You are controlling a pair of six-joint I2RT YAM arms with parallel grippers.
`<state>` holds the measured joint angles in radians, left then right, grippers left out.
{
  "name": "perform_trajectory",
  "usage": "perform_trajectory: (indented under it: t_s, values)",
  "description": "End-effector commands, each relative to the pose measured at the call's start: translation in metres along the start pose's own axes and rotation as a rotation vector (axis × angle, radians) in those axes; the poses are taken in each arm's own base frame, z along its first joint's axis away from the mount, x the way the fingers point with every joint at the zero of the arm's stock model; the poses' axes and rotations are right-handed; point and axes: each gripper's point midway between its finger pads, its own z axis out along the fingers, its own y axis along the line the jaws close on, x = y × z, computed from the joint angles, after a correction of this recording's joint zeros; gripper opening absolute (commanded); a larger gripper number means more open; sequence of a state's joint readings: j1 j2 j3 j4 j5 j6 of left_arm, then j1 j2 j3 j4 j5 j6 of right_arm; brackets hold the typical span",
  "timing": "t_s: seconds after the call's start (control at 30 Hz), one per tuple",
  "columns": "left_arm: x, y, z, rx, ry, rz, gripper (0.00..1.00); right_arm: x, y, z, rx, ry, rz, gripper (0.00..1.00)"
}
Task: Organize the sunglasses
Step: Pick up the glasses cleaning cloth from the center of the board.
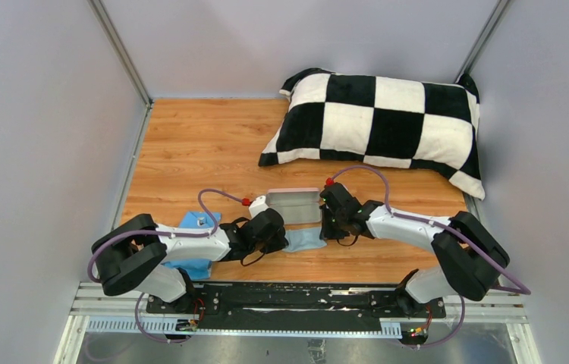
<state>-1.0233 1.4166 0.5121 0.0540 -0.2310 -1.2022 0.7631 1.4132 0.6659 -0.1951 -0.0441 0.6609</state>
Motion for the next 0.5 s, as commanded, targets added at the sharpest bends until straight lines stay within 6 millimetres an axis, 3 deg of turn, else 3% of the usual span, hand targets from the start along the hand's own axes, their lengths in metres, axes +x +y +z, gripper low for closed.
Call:
perform_trajectory:
  t_s: [0.0,0.1,0.2,0.47]
  values:
    - [0.002,0.012,-0.004,-0.050,0.010,0.056,0.00,0.005,-0.009,-0.001,0.032,0.025,0.003,0.00]
    - [-0.015,0.000,-0.018,0.003,-0.061,0.063,0.00,-0.005,-0.001,-0.010,0.002,-0.017,0.002,0.00]
    - [-0.021,0.001,-0.025,-0.009,-0.081,0.071,0.00,-0.010,0.004,-0.016,-0.019,-0.038,0.006,0.00]
    - [-0.015,0.013,-0.024,-0.058,-0.052,0.101,0.00,-0.004,0.004,-0.013,-0.032,-0.021,0.018,0.00]
